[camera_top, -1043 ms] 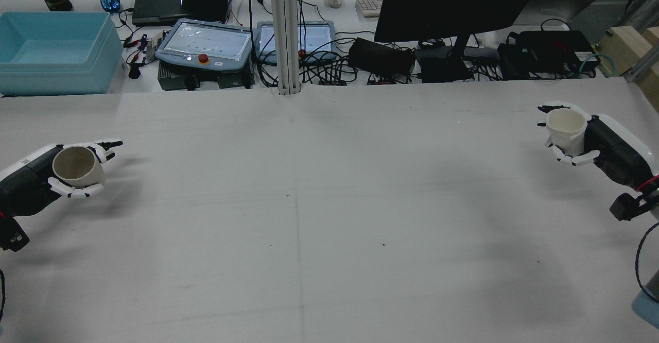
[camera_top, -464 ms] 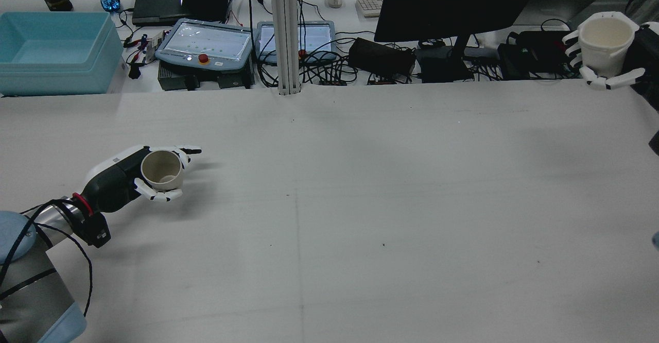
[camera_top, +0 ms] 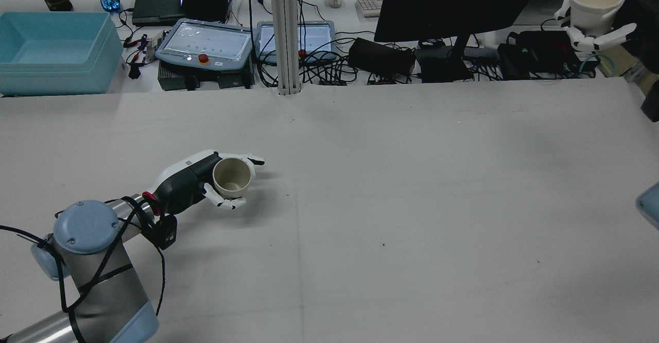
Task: Pour water
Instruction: 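Lift both cups and bring the white cup above the beige cup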
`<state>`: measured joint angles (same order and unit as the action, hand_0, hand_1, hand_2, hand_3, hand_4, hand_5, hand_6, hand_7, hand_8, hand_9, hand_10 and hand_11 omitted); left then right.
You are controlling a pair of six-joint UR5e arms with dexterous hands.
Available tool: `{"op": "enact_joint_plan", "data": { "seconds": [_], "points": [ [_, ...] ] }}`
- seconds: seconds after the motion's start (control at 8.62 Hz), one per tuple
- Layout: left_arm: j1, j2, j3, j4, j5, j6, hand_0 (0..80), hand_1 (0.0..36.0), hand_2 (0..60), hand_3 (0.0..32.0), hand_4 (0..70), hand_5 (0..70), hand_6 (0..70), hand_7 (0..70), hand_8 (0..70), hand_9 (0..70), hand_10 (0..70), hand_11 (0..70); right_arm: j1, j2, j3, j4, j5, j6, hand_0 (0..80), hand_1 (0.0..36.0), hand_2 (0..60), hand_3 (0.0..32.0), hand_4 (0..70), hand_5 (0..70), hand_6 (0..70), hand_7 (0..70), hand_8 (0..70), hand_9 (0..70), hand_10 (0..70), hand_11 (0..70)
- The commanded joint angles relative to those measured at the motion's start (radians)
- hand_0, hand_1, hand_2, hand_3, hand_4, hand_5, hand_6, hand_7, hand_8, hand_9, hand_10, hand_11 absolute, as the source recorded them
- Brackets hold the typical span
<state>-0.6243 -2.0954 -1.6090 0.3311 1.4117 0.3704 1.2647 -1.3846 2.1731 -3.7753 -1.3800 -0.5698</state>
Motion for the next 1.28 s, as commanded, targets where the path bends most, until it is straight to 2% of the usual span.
{"op": "enact_joint_plan", "data": {
  "seconds": [0.0, 0.23, 0.46, 0.7, 0.81, 1.04, 1.16],
  "points": [
    [0.028, -0.173, 0.050, 0.132, 0.039, 0.012, 80.0, 36.0, 60.0, 0.0, 70.0, 70.0, 17.0, 22.8, 8.9, 4.1, 4.3, 9.3, -0.167, 0.183, 0.001, -0.193, 0.056, -0.129, 80.0, 36.0, 60.0, 0.0, 7.8, 70.0, 49.2, 70.0, 34.2, 43.9, 21.5, 36.3],
    [0.044, -0.228, 0.087, 0.148, 0.039, 0.012, 80.0, 36.0, 60.0, 0.0, 70.0, 70.0, 17.5, 23.2, 8.9, 3.9, 3.9, 8.6, -0.336, 0.213, 0.002, -0.238, 0.175, -0.200, 80.0, 36.0, 60.0, 0.0, 19.5, 70.0, 59.2, 70.0, 37.4, 49.2, 21.1, 35.5],
    [0.046, -0.257, 0.090, 0.169, 0.041, 0.009, 80.0, 36.0, 60.0, 0.0, 70.0, 70.0, 17.9, 23.6, 8.9, 3.8, 3.8, 8.4, -0.550, 0.240, -0.009, -0.239, 0.335, -0.300, 80.0, 36.0, 60.0, 0.0, 18.9, 70.0, 58.7, 70.0, 36.6, 48.4, 20.2, 34.2],
    [0.046, -0.287, 0.101, 0.178, 0.041, 0.008, 80.0, 36.0, 60.0, 0.0, 70.0, 70.0, 18.4, 24.2, 8.9, 3.9, 3.8, 8.3, -0.672, 0.251, -0.016, -0.238, 0.465, -0.370, 80.0, 36.0, 60.0, 0.0, 22.2, 70.0, 60.2, 70.0, 37.8, 50.3, 21.0, 35.3],
    [0.051, -0.299, 0.109, 0.180, 0.043, 0.007, 80.0, 36.0, 60.0, 0.0, 70.0, 70.0, 18.7, 24.5, 9.0, 4.1, 3.8, 8.4, -0.703, 0.254, -0.025, -0.238, 0.516, -0.389, 80.0, 36.0, 60.0, 0.0, 22.4, 70.0, 60.3, 70.0, 38.6, 51.2, 21.8, 36.5],
    [0.060, -0.311, 0.112, 0.184, 0.043, 0.009, 80.0, 36.0, 60.0, 0.0, 70.0, 70.0, 18.6, 24.6, 9.0, 4.2, 3.8, 8.4, -0.712, 0.311, -0.106, -0.236, 0.533, -0.394, 80.0, 36.0, 60.0, 0.0, 23.4, 70.0, 60.2, 70.0, 39.5, 52.0, 22.9, 38.0],
    [0.060, -0.308, 0.107, 0.189, 0.043, 0.009, 80.0, 36.0, 60.0, 0.0, 70.0, 70.0, 18.6, 24.4, 9.1, 4.2, 3.9, 8.5, -0.712, 0.312, -0.105, -0.236, 0.567, -0.392, 80.0, 36.0, 60.0, 0.0, 21.2, 70.0, 58.9, 70.0, 39.1, 51.3, 23.0, 38.2]
  ]
}}
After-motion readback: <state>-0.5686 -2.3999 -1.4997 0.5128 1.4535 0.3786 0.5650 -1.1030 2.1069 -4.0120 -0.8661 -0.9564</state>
